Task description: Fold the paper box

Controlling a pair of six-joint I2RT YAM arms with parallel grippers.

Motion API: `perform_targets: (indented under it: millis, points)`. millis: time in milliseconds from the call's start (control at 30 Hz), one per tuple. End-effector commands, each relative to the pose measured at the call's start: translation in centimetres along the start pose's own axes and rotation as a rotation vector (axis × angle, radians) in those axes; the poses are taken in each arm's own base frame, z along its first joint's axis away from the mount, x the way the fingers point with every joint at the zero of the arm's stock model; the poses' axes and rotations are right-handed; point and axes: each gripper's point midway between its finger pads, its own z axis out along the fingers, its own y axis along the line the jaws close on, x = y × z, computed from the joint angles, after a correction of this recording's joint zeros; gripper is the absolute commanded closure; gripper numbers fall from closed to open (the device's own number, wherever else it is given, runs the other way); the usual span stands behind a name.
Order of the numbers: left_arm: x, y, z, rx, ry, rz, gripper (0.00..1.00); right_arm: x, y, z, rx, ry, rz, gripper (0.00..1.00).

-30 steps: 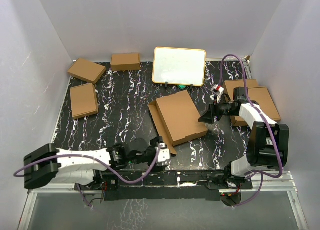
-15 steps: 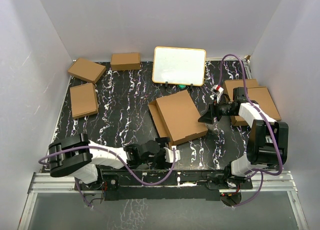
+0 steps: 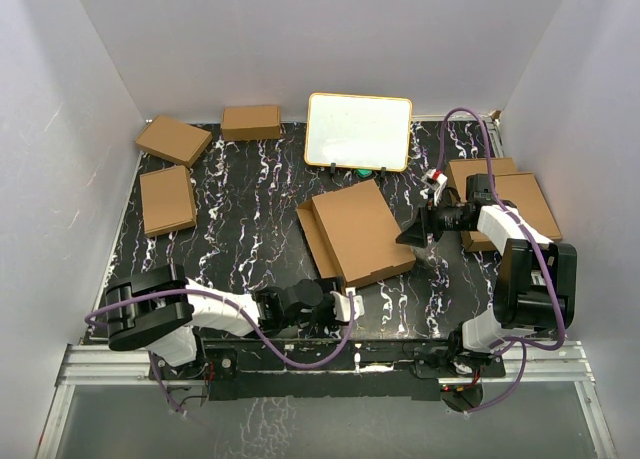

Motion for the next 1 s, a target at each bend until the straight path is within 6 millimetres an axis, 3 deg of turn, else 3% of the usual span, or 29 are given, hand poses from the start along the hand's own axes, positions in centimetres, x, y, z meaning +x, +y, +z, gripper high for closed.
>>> perform_targets:
  millis: [0,967]
  points:
    - [-1.8,0.5,0.3,-0.022,-0.053,-0.030,0.47,-1.3,-0.2,0.0,-0.011,-0.050,-0.028,0.31]
    - [0.1,-0.5,-0.5,-0.014,-0.027,-0.107,0.88,0.5,-3.8,1.3,0.137,-0.056,0.296,0.31]
